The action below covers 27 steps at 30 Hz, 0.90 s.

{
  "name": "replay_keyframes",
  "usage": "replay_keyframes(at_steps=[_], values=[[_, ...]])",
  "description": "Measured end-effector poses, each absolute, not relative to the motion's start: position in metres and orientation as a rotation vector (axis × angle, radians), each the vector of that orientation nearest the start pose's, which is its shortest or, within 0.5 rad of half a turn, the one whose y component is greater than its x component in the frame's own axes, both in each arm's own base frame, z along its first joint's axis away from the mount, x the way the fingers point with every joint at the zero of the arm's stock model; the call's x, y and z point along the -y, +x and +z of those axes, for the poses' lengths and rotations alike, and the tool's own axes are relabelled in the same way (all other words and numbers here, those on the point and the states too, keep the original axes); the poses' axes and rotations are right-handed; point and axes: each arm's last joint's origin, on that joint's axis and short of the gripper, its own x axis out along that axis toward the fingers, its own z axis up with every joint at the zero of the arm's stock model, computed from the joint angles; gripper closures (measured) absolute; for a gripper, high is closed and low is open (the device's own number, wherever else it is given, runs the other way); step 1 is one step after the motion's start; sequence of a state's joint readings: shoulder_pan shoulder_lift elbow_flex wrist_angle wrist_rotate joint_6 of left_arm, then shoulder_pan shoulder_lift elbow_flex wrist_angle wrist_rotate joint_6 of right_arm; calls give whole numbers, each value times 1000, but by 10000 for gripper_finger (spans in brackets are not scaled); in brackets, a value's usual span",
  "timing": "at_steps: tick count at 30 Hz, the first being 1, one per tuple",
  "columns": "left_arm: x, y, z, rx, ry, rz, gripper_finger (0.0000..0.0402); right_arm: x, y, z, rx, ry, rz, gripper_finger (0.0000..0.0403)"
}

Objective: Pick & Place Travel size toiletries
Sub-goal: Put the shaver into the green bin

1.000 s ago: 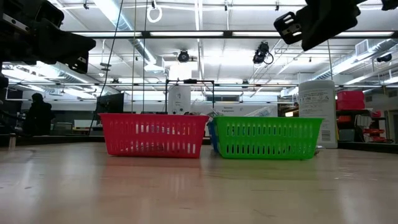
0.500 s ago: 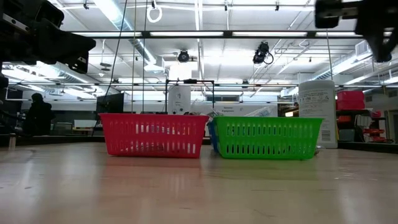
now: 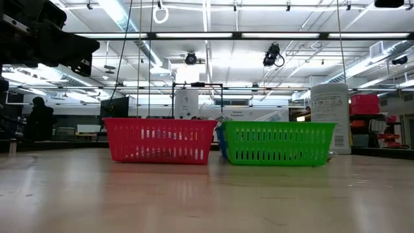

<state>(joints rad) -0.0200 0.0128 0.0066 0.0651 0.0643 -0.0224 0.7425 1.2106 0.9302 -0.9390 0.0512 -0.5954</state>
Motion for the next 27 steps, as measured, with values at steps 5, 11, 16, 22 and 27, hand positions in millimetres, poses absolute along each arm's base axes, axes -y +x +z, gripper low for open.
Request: replay_keyframes(at_steps=[5,11,16,22,27], values=[[4,98,171,58,-21,-85,369,-144,155,245,-969,-976,945,394],[4,98,171,58,-21,-85,369,-136,147,218,-1052,-1011,963,394],[4,98,171,58,-21,-85,369,-129,139,196,-1088,-1090,1020,394],[4,98,171,58,-21,-85,370,-120,131,177,-1146,-1153,1030,394],[4,98,171,58,-21,-85,370,-116,127,168,-1177,-1166,1040,394]])
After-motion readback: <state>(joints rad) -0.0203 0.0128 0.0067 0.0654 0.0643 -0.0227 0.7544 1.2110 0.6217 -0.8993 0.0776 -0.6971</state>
